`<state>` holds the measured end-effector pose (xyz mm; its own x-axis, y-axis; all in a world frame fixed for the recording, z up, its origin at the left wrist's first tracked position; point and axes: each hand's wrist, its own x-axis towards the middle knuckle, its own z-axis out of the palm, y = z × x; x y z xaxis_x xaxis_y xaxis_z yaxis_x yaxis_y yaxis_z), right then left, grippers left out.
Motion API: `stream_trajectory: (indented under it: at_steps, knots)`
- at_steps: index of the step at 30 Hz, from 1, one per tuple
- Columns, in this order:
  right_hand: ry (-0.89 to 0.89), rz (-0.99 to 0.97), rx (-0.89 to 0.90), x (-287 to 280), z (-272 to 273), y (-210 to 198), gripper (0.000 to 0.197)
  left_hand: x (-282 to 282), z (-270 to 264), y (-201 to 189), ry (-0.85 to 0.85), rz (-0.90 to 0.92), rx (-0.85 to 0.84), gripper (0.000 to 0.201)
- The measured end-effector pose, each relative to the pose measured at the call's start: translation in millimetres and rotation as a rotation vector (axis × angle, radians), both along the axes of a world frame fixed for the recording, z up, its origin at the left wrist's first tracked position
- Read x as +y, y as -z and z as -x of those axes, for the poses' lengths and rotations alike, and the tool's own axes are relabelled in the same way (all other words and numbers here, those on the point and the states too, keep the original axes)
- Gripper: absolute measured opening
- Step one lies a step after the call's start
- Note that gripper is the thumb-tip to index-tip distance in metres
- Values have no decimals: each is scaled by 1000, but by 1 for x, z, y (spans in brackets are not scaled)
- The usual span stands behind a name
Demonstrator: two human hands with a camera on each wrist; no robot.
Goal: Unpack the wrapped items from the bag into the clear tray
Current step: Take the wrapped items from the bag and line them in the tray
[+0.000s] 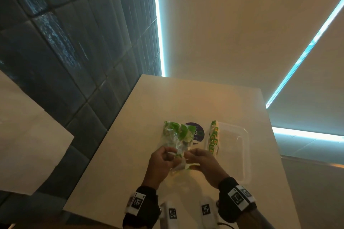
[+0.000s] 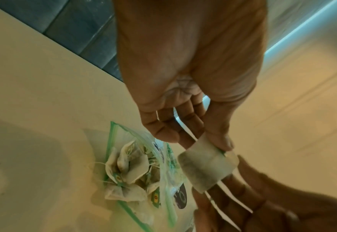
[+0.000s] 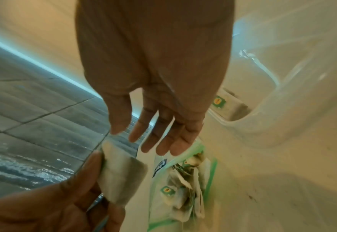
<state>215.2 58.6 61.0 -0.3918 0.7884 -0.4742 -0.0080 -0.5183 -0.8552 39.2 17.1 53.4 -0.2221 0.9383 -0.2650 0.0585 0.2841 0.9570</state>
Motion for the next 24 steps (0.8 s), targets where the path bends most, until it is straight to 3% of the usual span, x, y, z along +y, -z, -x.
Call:
stream_trajectory:
  at_steps: [4,12,16,19,22,24]
  knots:
    - [-85,-119,-53,-5,7,-3,30,1,-6,-1,10,-37,98,35]
    - [122,-99,-190,-6,9,3,8,-1,-5,2,170,-16,242,35]
    - [293,-71,-176,1,-7,1,14,-5,10,28,101,101,551,17]
    - [359,-98,-171,6,-17,-2,20,-10,12,50,131,169,655,33]
    - [362,-110,-171,5,-20,-3,20,-10,-1,67,248,171,743,29]
    - [353,-100,-170,4,-21,-2,20,-9,-9,77,288,173,763,37]
